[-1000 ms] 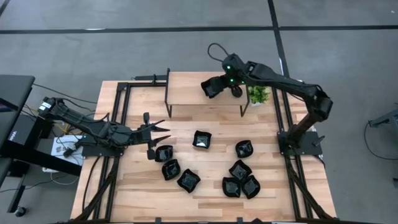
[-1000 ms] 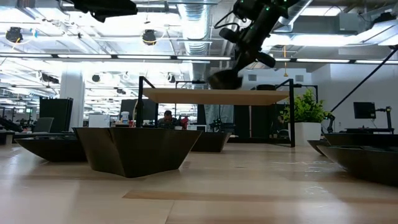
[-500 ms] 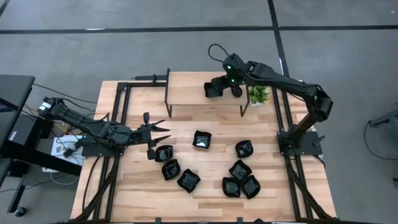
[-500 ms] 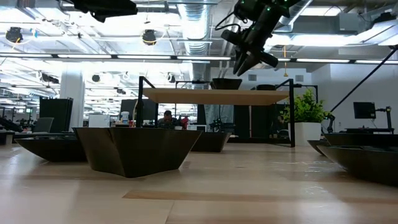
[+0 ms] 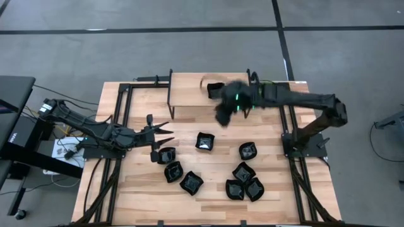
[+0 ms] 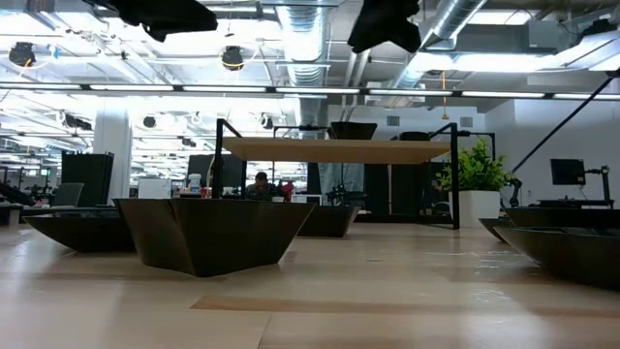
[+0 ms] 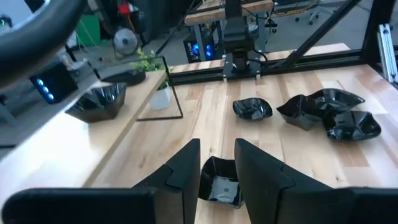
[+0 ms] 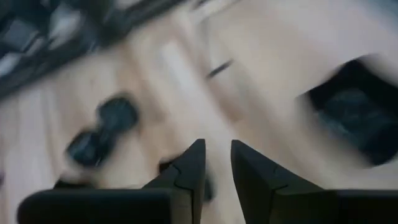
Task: Pick & Place Mini shaped plates
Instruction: Stack the black distorted square plate on top of the black distorted square plate on the shelf
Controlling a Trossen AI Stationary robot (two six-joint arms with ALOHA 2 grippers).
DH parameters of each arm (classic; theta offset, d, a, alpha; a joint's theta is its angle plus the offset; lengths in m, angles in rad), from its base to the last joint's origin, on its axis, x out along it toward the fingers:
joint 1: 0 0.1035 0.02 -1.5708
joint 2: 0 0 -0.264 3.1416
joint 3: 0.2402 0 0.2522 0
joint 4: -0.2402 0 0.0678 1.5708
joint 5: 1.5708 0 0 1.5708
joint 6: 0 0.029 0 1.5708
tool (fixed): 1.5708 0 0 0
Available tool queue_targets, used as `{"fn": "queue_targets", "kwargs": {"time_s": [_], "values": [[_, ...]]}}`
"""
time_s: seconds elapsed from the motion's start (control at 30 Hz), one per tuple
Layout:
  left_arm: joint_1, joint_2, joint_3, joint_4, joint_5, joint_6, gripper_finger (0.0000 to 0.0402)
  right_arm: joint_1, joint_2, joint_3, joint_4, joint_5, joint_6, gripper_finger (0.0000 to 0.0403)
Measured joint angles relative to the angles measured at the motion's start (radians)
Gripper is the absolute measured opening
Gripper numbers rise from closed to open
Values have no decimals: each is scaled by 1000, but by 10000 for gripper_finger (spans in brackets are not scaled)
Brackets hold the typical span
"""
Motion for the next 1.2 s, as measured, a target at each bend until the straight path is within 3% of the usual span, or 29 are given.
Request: {"fn": "queue_targets", "kwargs": {"time_s": [0.17,0.4,0.67,1.2], "values": [[36,39,5,0,89,-64,102,165,63,-83,94,52,33,72],[115,62,1,1,212,-91,102,232,242,-94,133,76,-25,72],[133,87,0,-1,277,-140,102,162,399,-90,145,78,52,72],[132,73,0,-17,282,-155,102,79,417,-118,217,4,-87,72]]}}
